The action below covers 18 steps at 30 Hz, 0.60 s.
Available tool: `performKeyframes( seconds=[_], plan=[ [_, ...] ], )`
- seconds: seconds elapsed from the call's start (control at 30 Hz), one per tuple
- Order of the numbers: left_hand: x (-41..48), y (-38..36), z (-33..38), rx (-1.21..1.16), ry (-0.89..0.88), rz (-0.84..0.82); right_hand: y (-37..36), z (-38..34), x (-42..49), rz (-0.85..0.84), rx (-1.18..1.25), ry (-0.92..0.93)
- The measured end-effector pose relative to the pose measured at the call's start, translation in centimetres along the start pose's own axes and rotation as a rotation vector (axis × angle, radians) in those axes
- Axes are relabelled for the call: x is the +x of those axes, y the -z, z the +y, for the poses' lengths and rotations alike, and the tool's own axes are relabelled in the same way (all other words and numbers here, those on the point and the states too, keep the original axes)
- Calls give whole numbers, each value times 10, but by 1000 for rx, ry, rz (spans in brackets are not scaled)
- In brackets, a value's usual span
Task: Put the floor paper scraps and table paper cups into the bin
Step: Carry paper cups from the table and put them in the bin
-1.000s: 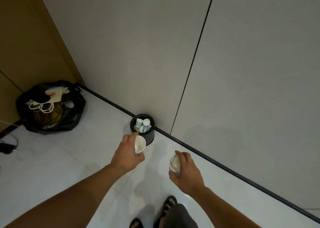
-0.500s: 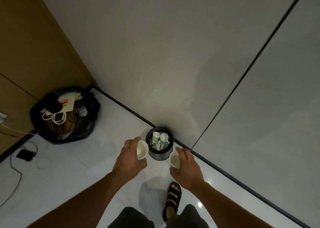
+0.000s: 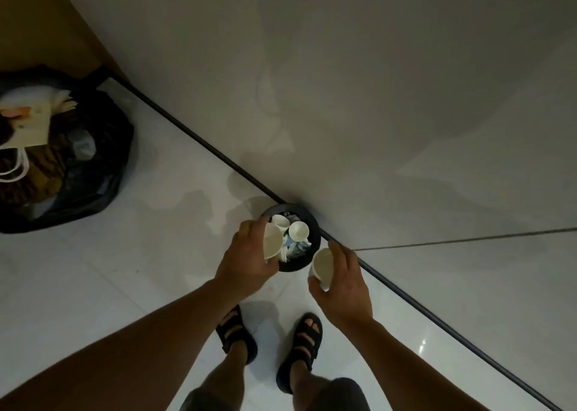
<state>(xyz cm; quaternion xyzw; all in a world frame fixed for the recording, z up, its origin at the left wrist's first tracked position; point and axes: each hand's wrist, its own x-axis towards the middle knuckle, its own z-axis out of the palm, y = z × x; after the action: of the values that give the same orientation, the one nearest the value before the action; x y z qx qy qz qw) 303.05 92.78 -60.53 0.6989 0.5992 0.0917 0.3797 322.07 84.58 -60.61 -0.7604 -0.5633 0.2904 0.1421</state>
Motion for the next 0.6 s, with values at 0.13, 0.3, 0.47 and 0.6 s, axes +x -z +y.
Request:
performKeyframes(
  seconds=[0.13,0.3,0.47,0.6],
  plan=[
    [86,-49,-36,-1,-43,-25,-72,29,71,60,-31,15],
    [175,-127,-86,23,-123,-49,-162,85,141,106,-50,100],
    [210,-186,-134,24,-159,-96,-222,137,168,172,-94,118],
    [213,-212,-158,44,-223,-141,-243,156,180,201,-147,152]
  ],
)
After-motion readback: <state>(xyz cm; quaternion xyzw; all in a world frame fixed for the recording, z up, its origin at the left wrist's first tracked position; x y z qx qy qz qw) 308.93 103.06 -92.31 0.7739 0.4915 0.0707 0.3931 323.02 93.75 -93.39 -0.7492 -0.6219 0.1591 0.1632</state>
